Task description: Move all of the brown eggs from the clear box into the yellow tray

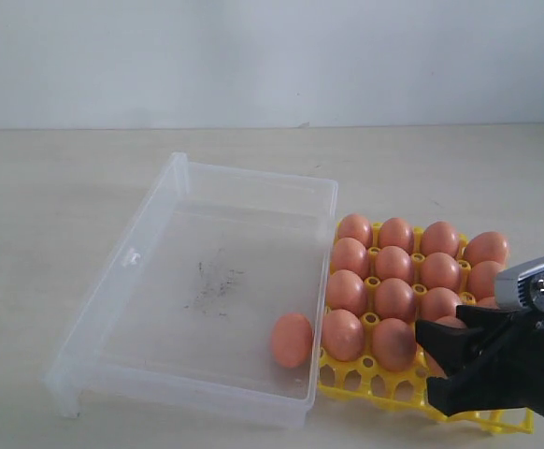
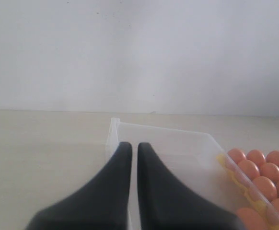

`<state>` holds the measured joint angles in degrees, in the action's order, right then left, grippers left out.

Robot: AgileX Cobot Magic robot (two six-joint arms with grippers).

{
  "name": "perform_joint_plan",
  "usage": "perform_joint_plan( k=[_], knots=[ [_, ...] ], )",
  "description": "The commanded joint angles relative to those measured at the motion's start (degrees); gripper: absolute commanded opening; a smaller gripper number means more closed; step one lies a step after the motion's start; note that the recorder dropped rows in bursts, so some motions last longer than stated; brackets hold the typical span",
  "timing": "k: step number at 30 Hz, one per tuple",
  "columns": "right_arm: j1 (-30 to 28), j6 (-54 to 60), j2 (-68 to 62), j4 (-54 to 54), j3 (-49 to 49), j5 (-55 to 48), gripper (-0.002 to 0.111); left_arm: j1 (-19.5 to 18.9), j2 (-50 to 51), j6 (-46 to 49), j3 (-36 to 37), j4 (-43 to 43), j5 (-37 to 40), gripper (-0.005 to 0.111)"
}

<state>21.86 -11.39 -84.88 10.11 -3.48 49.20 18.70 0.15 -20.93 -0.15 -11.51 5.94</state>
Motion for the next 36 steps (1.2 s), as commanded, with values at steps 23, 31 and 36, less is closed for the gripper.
perform_joint_plan(
  k=[23,31,36],
  knots=[
    [-0.18,0.78,0.36,-2.11,-0.10,-0.18,0.052,0.45,-0.15,-0.47,0.15,0.13,-0.25,0.004],
    [-0.18,-3.59,5.50,4.99,-0.10,3.53,0.052,0.45,-0.15,-0.47,0.15,0.13,-0.25,0.004],
    [-0.18,-9.96,10.05,17.75,-0.37,11.30,0.052,0.45,-0.15,-0.47,0.15,0.13,-0.07,0.004]
  ],
)
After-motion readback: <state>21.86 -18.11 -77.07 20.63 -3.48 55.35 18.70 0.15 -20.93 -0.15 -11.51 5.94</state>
